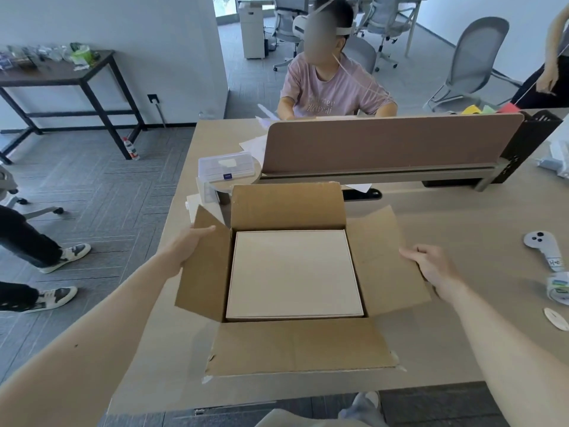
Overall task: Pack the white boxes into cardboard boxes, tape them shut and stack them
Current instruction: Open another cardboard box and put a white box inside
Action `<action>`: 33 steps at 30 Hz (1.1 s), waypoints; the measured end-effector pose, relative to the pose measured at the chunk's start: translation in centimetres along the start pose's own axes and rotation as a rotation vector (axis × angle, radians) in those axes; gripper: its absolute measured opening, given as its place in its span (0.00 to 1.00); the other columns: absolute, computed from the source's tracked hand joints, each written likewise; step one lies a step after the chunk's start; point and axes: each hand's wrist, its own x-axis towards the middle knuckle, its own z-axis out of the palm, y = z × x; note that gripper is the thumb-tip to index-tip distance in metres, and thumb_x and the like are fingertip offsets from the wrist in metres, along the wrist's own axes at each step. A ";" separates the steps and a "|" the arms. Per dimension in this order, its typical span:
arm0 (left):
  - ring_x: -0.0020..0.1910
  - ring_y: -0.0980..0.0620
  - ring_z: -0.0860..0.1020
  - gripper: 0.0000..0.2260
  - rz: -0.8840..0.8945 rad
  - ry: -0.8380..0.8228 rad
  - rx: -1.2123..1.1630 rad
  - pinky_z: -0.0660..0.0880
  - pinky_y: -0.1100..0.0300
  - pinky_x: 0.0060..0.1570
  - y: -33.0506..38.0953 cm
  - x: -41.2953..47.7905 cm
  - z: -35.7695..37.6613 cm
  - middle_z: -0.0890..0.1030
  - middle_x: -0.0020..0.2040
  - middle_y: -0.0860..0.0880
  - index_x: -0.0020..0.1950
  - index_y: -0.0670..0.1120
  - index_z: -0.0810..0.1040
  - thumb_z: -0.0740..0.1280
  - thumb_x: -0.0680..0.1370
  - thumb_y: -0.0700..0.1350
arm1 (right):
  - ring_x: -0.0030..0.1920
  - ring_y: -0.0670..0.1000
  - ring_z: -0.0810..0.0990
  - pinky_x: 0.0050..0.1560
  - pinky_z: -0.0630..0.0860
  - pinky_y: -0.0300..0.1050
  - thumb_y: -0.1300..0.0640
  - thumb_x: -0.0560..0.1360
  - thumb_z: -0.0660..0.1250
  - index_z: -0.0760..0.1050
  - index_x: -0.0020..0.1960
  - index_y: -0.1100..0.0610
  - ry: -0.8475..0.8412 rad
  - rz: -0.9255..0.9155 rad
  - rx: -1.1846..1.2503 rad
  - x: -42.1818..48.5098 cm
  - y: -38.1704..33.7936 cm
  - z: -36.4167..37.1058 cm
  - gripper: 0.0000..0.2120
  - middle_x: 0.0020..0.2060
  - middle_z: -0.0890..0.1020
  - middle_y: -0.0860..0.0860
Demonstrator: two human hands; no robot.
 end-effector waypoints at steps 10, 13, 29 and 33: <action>0.37 0.46 0.77 0.33 -0.034 -0.176 0.060 0.79 0.53 0.34 -0.4 -0.2 3.2 0.74 0.48 0.42 0.61 0.52 0.71 0.59 0.67 0.75 | 0.52 0.49 0.79 0.56 0.72 0.44 0.47 0.81 0.60 0.82 0.52 0.54 -0.390 -0.138 -0.127 -4.0 -1.4 8.2 0.15 0.50 0.82 0.46; 0.40 0.45 0.79 0.25 -0.031 -0.208 0.170 0.83 0.47 0.41 -1.8 0.1 3.3 0.77 0.50 0.42 0.66 0.55 0.74 0.64 0.74 0.68 | 0.67 0.48 0.72 0.67 0.65 0.41 0.62 0.81 0.60 0.82 0.53 0.49 -0.463 -0.186 -0.302 -4.4 0.5 8.3 0.14 0.64 0.77 0.45; 0.58 0.46 0.72 0.44 0.105 -0.134 0.584 0.73 0.59 0.39 -3.0 4.5 3.9 0.70 0.70 0.47 0.78 0.54 0.57 0.79 0.70 0.46 | 0.61 0.44 0.77 0.61 0.73 0.42 0.38 0.70 0.71 0.76 0.59 0.41 -0.478 -0.064 -0.086 -6.3 6.1 7.1 0.19 0.63 0.78 0.44; 0.60 0.47 0.75 0.36 0.043 -0.132 0.444 0.77 0.54 0.42 -2.6 5.9 3.6 0.71 0.70 0.52 0.79 0.55 0.58 0.74 0.76 0.52 | 0.66 0.46 0.75 0.66 0.71 0.45 0.41 0.74 0.70 0.69 0.68 0.43 -0.375 -0.089 -0.055 -5.3 6.0 9.0 0.24 0.66 0.76 0.43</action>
